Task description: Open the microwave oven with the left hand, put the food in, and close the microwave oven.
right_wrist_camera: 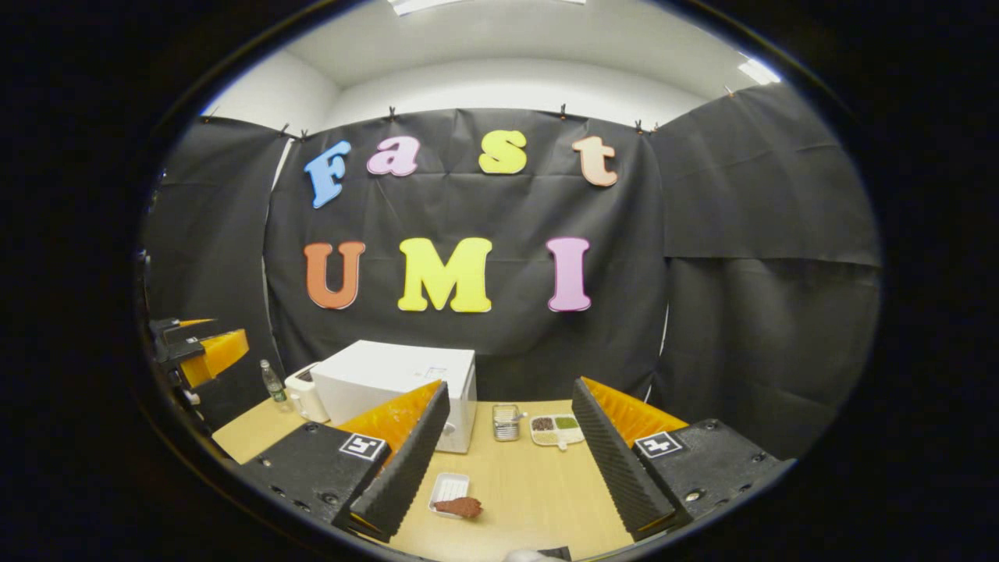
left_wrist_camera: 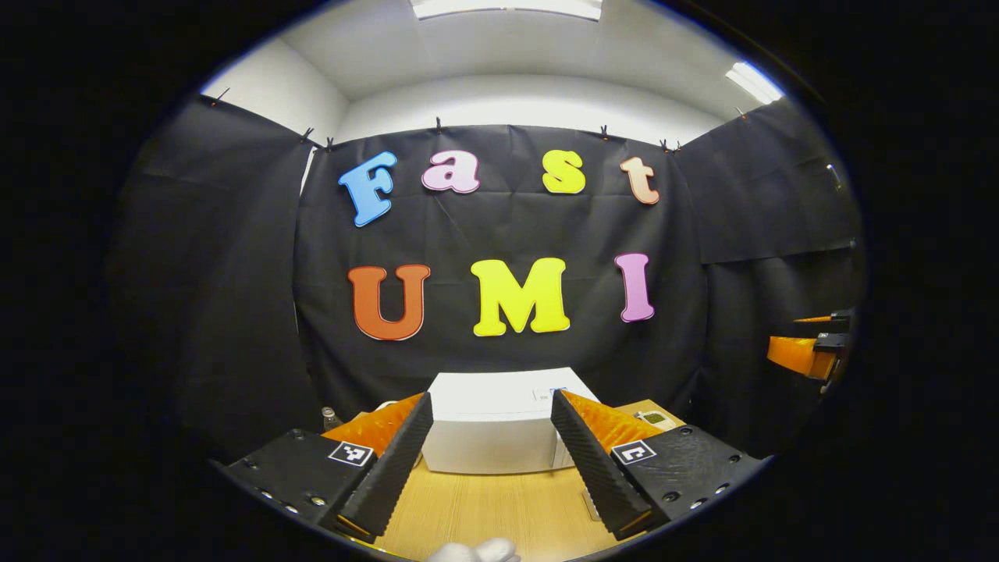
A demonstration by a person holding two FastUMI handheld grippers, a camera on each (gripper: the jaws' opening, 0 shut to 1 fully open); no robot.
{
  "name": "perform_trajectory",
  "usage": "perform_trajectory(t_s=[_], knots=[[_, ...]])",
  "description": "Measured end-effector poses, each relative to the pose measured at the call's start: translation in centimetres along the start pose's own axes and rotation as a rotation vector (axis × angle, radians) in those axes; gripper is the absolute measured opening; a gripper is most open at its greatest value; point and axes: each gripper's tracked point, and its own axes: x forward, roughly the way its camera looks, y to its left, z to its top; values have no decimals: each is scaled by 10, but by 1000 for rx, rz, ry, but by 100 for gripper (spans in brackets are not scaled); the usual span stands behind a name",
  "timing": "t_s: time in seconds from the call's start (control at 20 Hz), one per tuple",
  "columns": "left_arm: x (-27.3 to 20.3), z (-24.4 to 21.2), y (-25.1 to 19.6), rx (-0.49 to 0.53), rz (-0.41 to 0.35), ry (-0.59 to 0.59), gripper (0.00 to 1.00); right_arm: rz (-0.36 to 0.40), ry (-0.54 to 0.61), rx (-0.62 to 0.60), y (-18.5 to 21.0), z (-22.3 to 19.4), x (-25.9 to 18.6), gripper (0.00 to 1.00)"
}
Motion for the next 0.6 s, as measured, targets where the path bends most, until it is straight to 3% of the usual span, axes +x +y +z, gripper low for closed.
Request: perform_trajectory(t_s=[0.1, 0.15, 0.2, 0.35, 0.4, 0.45, 0.6], knots=[[2, -3, 1, -7, 4, 3, 95, -1, 0, -1, -1, 1, 0, 92], [4, -5, 3, -7, 9, 4, 87, -1, 1, -3, -1, -1, 0, 92], [7, -8, 5, -6, 15, 7, 95, 0, 4, -7, -1, -1, 0, 92], [17, -22, 1, -5, 15, 16, 95, 3, 6, -8, -1, 0, 2, 92], [21, -29, 0, -5, 12, 20, 88, 2, 8, -8, -2, 0, 1, 92], [25, -37, -2, -8, 7, 25, 95, 0, 10, -6, -3, 0, 1, 92], [41, -63, -18, -42, -23, 19, 95, -10, 9, 9, -10, 4, -1, 92]])
